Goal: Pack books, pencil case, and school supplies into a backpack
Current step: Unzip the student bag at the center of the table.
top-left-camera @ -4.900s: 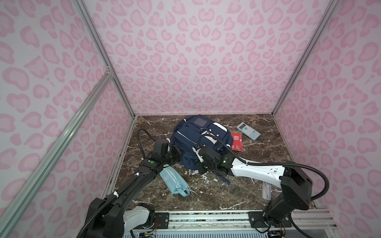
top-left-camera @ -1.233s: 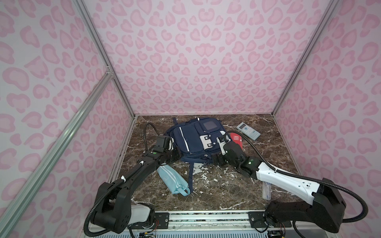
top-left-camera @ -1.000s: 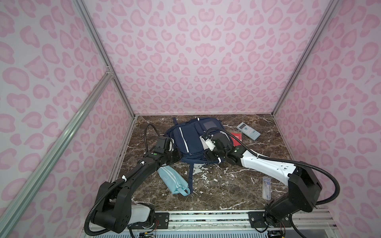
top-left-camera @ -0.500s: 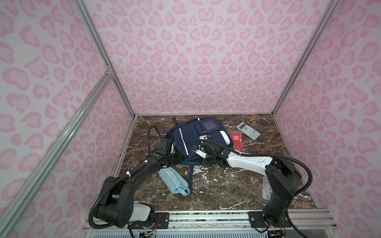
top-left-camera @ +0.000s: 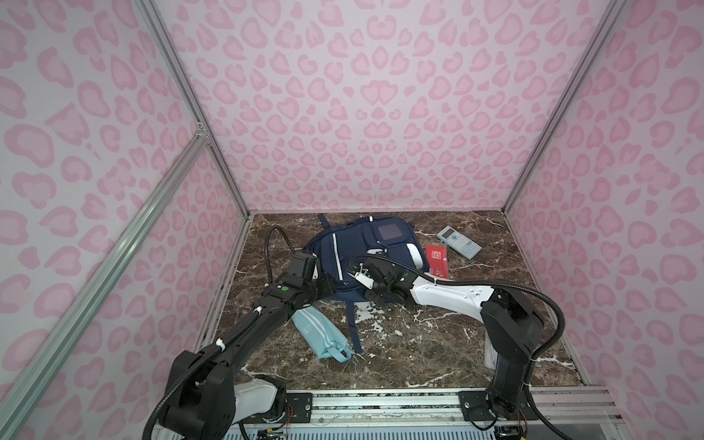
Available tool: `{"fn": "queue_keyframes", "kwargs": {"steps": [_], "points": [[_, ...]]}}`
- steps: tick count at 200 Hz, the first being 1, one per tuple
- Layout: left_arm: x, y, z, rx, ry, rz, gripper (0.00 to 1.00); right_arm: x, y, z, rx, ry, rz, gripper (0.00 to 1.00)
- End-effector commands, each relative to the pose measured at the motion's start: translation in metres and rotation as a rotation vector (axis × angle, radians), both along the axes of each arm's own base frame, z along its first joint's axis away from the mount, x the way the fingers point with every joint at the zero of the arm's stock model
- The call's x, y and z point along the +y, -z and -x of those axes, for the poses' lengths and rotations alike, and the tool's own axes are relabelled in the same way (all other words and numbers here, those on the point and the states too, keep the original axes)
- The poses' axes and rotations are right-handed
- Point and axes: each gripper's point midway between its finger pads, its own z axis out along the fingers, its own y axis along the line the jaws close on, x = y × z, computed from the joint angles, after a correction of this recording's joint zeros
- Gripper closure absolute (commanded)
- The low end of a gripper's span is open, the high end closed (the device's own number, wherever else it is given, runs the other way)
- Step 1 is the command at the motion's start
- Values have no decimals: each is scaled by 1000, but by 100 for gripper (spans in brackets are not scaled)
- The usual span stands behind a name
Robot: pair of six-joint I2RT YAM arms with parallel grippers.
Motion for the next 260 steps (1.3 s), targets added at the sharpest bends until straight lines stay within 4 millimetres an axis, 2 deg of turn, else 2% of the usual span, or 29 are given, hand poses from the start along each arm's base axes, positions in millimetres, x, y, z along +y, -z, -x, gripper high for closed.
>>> {"fn": "queue_keyframes", "kwargs": {"steps": [1, 13, 27, 45, 68, 76, 82, 91, 98, 101, 121, 137, 154, 173, 194, 204, 215, 230, 247, 260], "points": [[13, -24, 2, -64, -63, -25, 26, 10, -32, -2, 26, 57, -154, 100], [-3, -40, 0, -110, -38, 92, 19, 12, -40, -3, 27, 64, -187, 100], [-28, -44, -5, -125, -6, 259, 14, 19, -39, 1, 55, 47, -215, 100], [-46, -27, -18, -75, -7, 354, 13, 33, -31, 16, 120, -17, -247, 100], [-59, 9, -38, 23, -21, 361, 13, 46, -30, 34, 107, -57, -291, 100], [-66, 22, -42, 56, -9, 363, 20, 51, -31, 39, 113, -77, -306, 100], [-70, 30, -43, 73, 0, 363, 33, 54, -31, 43, 125, -92, -311, 97], [-72, 35, -46, 79, 3, 354, 64, 55, -27, 47, 143, -102, -297, 90], [-70, 37, -47, 77, -5, 337, 90, 52, -22, 48, 155, -91, -272, 77], [-68, 38, -47, 77, -10, 326, 96, 50, -19, 49, 162, -81, -257, 72], [-56, 33, -46, 59, -29, 253, 97, 18, -5, 48, 190, 7, -186, 48], [-51, 27, -44, 44, -38, 228, 97, -15, -5, 47, 190, 86, -171, 37], [-51, 28, -42, 53, -35, 231, 97, -45, -9, 48, 174, 157, -180, 30], [-56, 28, -41, 61, -23, 257, 97, -59, 3, 57, 192, 193, -148, 30], [-57, 28, -40, 63, -19, 263, 97, -50, 21, 75, 208, 174, -121, 29], [-57, 28, -39, 63, -19, 262, 97, -53, 29, 73, 166, 202, -73, 28], [-56, 27, -38, 63, -20, 260, 97, -67, 35, 58, 83, 297, 9, 28], [-54, 29, -36, 65, -22, 254, 97, -83, 33, 37, -24, 420, 77, 35], [-53, 33, -33, 78, -21, 250, 97, -87, 29, 29, -73, 467, 71, 45], [-53, 36, -31, 82, -21, 247, 97, -85, 31, 27, -84, 465, 65, 60]]}}
